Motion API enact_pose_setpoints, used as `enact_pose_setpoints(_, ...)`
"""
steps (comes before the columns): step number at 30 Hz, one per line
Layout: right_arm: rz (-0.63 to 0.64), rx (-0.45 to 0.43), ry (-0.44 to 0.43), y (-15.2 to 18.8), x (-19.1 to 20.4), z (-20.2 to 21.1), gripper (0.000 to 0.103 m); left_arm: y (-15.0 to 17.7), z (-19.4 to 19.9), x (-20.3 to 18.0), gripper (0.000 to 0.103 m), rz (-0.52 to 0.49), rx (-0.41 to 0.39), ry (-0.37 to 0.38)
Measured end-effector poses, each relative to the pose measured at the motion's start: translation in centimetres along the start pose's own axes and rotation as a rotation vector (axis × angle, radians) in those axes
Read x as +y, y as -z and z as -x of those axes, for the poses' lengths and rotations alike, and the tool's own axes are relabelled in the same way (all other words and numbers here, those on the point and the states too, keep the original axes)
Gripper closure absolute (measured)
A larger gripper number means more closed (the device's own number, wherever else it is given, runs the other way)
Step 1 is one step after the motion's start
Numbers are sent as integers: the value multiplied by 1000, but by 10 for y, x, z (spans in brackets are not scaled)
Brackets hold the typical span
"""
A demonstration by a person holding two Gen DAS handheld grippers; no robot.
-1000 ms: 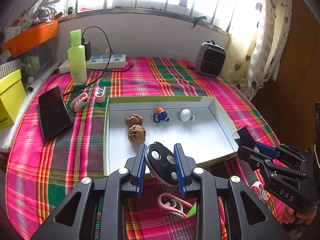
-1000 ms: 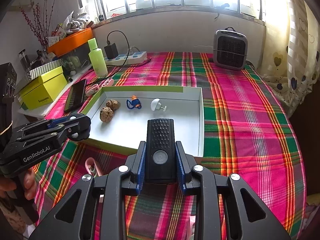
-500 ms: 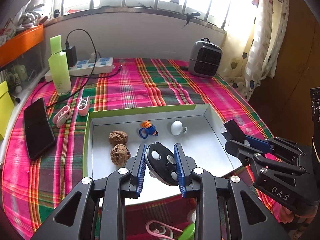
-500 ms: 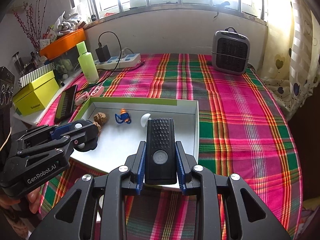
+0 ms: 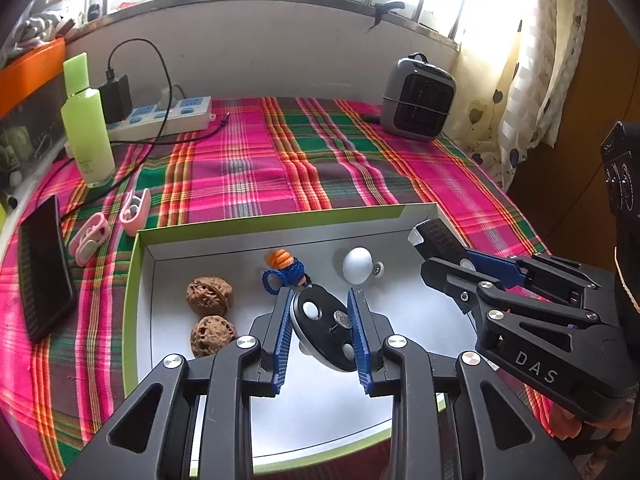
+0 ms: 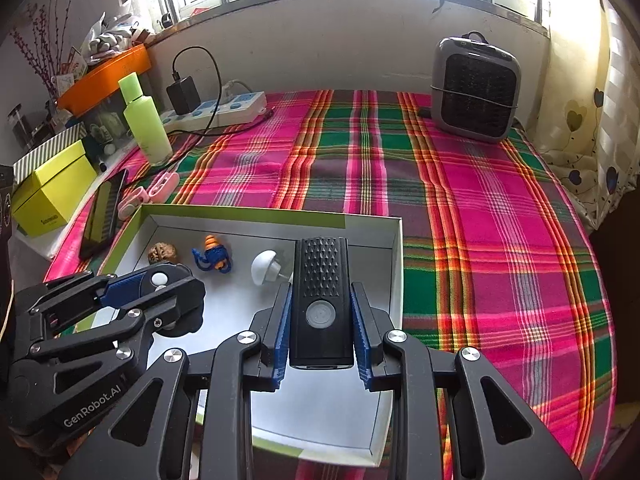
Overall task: Organize objects
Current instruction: 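Carry the black remote and black oval toy over the box with both tools, then lower both held objects into the box and open both tools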
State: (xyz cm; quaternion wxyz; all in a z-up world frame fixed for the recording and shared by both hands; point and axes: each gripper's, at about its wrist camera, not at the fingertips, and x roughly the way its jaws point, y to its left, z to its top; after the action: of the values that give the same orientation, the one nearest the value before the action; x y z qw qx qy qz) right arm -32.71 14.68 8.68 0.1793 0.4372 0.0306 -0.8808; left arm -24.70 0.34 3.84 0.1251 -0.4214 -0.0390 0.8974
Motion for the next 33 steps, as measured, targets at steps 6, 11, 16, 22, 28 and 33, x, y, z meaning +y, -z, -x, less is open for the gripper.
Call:
enact_pose_setpoints(6,-19,26,1,-5,-5,-16,75,-4,-12,-1,77,5,12,2)
enact_pose_setpoints(11,-30,39,-2,-8,-8,-25,75,-3,-19,-3,77,2,23,0)
enact_pose_setpoints(16,-31,41,-7,-10,-8,-30,75,-2,-26,-2,77,13,36,-1)
enact_pose_setpoints(22,-31,45,-14,-11,-7,-33,75,0,-31,-1,77,14,50,-4)
enact_pose_setpoints(28,-31,43,-9,-12,-6,-34,75,0,-33,-1,77,15,47,-6)
enact_pose_setpoints(33,-29,43,-7,-12,-5,-35,75,-1,-34,-1,77,18,44,-7)
